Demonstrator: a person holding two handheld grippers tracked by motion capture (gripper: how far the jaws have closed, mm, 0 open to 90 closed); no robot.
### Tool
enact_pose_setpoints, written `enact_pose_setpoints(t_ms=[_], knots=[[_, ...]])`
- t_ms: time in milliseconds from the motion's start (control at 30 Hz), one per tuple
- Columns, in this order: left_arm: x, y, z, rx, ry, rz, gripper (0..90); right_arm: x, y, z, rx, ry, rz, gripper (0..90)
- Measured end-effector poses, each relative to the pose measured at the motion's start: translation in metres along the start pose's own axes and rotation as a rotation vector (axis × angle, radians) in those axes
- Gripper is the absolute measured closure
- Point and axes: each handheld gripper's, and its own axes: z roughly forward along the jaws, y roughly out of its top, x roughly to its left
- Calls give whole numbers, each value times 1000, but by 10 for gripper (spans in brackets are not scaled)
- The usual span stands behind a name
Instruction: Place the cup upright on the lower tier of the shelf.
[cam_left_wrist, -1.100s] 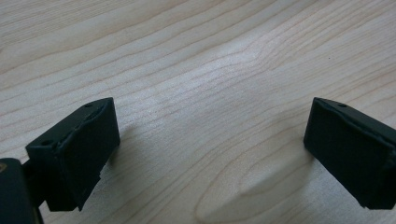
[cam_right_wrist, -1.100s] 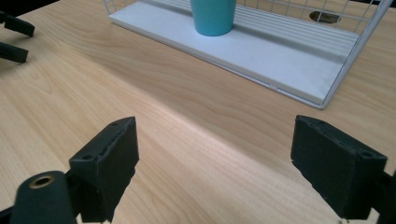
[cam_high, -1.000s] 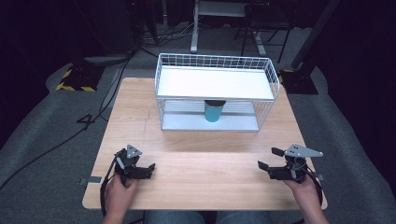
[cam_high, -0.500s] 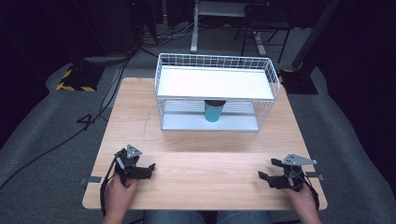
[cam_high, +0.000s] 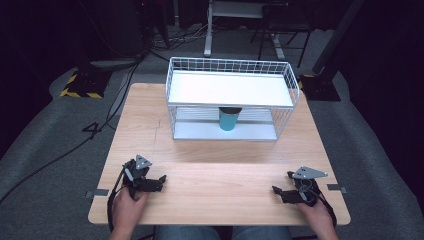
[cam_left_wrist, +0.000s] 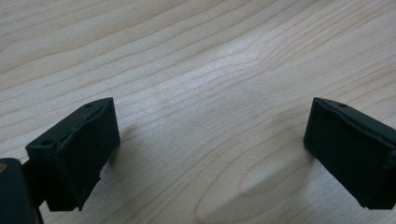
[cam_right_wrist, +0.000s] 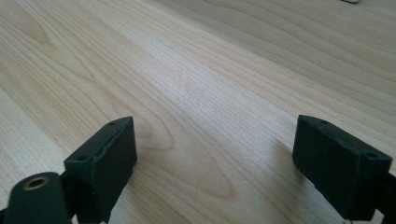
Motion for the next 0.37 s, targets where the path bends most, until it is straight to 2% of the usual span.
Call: enact_pose_setpoints(t_ms=[367], knots=[[0,0,0,-1,0,-1,39,0,0,0,1,1,-2,134]])
